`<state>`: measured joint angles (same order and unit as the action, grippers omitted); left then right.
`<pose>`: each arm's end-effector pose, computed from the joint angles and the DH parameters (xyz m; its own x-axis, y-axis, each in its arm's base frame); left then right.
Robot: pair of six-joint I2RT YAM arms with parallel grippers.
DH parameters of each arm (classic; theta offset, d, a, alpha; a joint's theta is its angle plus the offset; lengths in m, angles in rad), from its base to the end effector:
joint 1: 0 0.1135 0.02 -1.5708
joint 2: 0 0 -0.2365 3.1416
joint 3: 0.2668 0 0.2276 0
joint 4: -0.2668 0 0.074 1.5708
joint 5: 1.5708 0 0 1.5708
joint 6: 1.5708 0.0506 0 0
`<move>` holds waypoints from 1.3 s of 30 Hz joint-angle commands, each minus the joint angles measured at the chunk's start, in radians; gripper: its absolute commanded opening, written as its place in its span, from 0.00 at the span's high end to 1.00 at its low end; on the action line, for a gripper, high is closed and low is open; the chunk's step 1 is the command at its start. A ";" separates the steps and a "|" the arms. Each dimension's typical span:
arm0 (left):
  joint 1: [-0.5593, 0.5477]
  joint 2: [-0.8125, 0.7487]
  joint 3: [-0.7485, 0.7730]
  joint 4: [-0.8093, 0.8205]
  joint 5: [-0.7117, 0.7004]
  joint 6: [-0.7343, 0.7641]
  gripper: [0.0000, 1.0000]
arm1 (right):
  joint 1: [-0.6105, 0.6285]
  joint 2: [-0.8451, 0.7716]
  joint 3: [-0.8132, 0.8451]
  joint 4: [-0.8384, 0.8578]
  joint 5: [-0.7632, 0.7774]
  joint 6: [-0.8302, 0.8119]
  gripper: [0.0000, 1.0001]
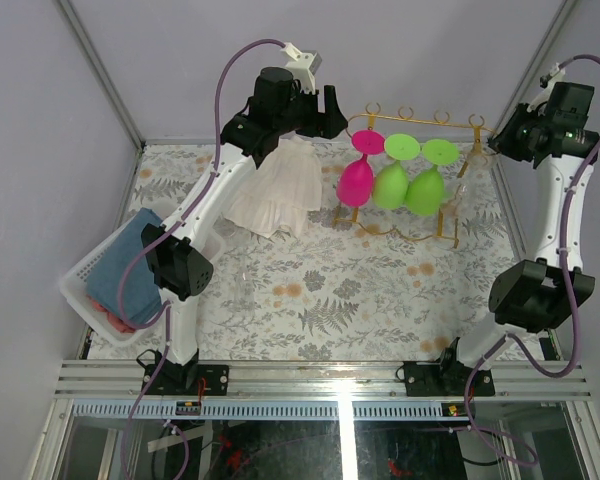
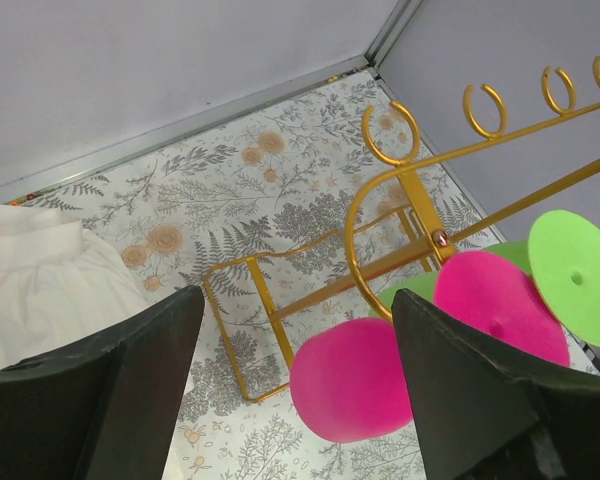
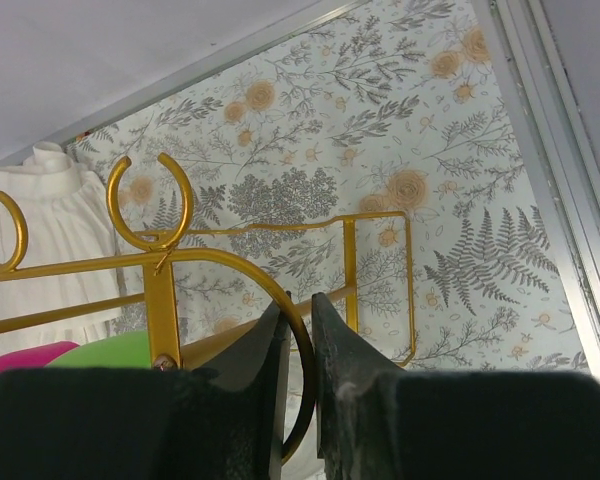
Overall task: Place the wine glass upside down on the wine glass rack
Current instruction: Adjust the wine rack at the center of the board.
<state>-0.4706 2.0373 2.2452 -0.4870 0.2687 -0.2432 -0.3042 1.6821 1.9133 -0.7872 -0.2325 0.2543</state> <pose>0.3922 -0.2146 0.3949 -0.3984 -0.0578 -0.9154 0.5859 0.7518 -0.3025 0.3383 -0.0940 0.3922 -0.4610 0.4013 -0.7915 0.2281 0.9155 0.3314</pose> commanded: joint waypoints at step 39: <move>0.009 -0.067 -0.012 0.004 -0.068 0.082 0.16 | -0.015 0.267 0.436 -0.086 -0.500 -0.265 0.61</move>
<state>-0.4690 1.9667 2.2303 -0.4911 0.2169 -0.1844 -0.3264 2.0113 2.3138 -0.8989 -0.7193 -0.0189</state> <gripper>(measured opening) 0.842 0.361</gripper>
